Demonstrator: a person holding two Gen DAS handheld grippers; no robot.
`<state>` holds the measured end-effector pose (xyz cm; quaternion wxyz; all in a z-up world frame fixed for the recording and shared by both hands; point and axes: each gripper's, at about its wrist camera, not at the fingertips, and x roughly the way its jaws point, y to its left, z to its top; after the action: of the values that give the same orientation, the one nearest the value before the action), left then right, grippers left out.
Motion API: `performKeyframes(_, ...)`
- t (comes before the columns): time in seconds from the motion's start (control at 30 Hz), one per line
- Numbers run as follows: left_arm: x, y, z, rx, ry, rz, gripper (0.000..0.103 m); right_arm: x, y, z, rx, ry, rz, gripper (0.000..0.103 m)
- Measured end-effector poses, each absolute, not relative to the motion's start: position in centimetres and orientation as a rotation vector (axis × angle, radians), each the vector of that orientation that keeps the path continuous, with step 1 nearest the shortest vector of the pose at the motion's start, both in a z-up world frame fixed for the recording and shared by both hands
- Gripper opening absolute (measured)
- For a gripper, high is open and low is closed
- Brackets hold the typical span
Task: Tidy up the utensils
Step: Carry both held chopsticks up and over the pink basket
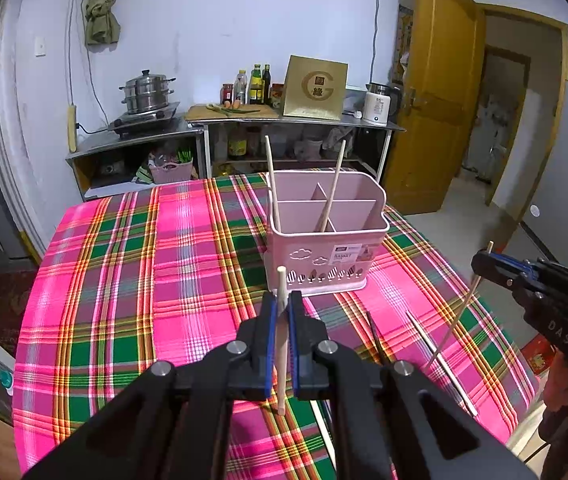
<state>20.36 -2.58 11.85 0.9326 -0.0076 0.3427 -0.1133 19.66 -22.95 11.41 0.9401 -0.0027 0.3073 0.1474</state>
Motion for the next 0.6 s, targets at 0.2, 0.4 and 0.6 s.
performKeyframes(0.2, 20.3, -2.7, 12.7, -0.011, 0.686, -0.244, 0.006, 19.7, -23.2, 12.3, -0.005, 0.609, 0.303, 0.005)
performKeyframes(0.4, 21.1, -3.3, 13.9, 0.000, 0.671, -0.259, 0.006, 20.3, -23.2, 13.1, -0.011, 0.584, 0.316, 0.005)
performKeyframes(0.6, 23.0, -3.9, 16.2, -0.005, 0.638, -0.281, 0.006, 21.7, -22.8, 14.7, -0.014, 0.554, 0.334, 0.005)
